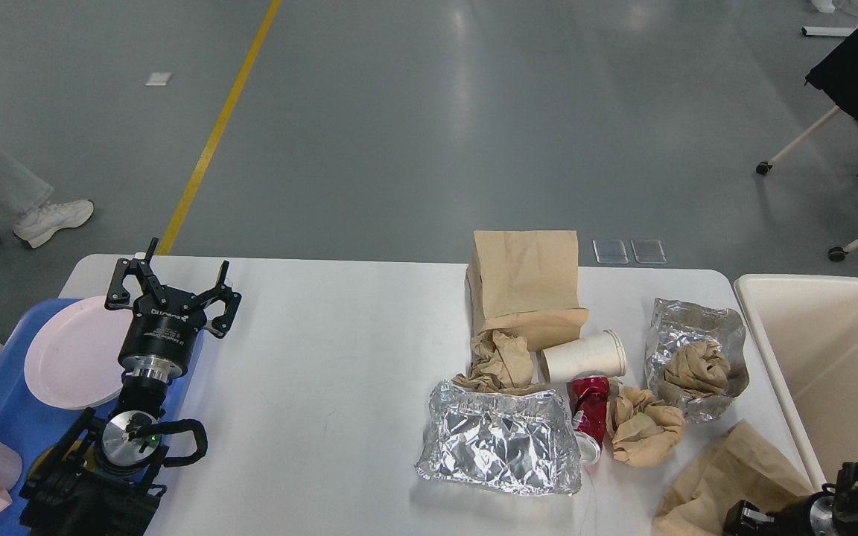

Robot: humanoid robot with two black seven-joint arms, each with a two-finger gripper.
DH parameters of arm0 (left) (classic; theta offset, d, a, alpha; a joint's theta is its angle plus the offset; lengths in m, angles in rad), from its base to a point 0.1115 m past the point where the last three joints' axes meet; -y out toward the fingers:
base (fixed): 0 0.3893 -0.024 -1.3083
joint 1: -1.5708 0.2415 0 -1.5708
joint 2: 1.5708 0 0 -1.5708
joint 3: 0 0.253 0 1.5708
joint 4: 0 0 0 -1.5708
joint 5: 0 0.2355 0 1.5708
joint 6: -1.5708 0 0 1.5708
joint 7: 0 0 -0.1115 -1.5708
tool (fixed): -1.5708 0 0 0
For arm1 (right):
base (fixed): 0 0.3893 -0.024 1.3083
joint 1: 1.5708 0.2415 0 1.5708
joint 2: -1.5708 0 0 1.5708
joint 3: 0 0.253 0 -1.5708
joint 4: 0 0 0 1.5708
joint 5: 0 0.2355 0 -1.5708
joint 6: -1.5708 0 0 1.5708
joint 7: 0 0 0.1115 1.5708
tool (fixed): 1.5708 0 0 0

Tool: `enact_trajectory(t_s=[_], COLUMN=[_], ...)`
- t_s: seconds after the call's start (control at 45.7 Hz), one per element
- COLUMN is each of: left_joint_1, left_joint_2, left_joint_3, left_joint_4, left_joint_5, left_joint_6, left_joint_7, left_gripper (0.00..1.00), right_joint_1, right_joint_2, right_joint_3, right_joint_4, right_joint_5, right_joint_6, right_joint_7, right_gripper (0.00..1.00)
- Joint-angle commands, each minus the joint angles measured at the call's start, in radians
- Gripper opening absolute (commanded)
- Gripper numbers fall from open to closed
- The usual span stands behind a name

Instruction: Tidy desktop

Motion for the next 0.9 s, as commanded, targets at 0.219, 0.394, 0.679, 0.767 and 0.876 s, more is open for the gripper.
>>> enact_trajectory(t_s=[0.219, 0.394, 0.679, 0.767, 0.876], left_joint_1=[0.0, 0.0, -0.002, -0.002, -0.002], left_joint_2=[0.0, 0.0, 0.0, 0.0, -0.001], left_joint_3=[0.0, 0.0, 0.0, 0.0, 0.0], left_joint_4=[0.0, 0.0, 0.0, 0.0, 0.0], left_joint_5=[0.0, 0.0, 0.0, 0.0, 0.0], left_joint_6=[0.0, 0.0, 0.0, 0.0, 0.0], left_joint_7=[0.0, 0.0, 0.0, 0.0, 0.0], left_gripper=[0.96, 0.96, 0.96, 0.96, 0.96], right_joint_1=[0.008, 0.02, 0.163, 0.308, 0.515], right_joint_2=[-0.014, -0.024, -0.195, -0.3, -0.324], right_joint_3=[-0.001, 0.001, -0.021, -0.097, -0.263], right_joint_4=[0.012, 0.024, 0.17, 0.268, 0.323], right_joint_5=[0.004, 0.005, 0.007, 0.005, 0.008], right_joint_6=[0.004, 0.013, 0.117, 0.189, 0.24], right_joint_7=[-0.018, -0.018, -0.026, -0.047, -0.058], right_gripper=[0.0, 0.0, 0.0, 0.0, 0.0])
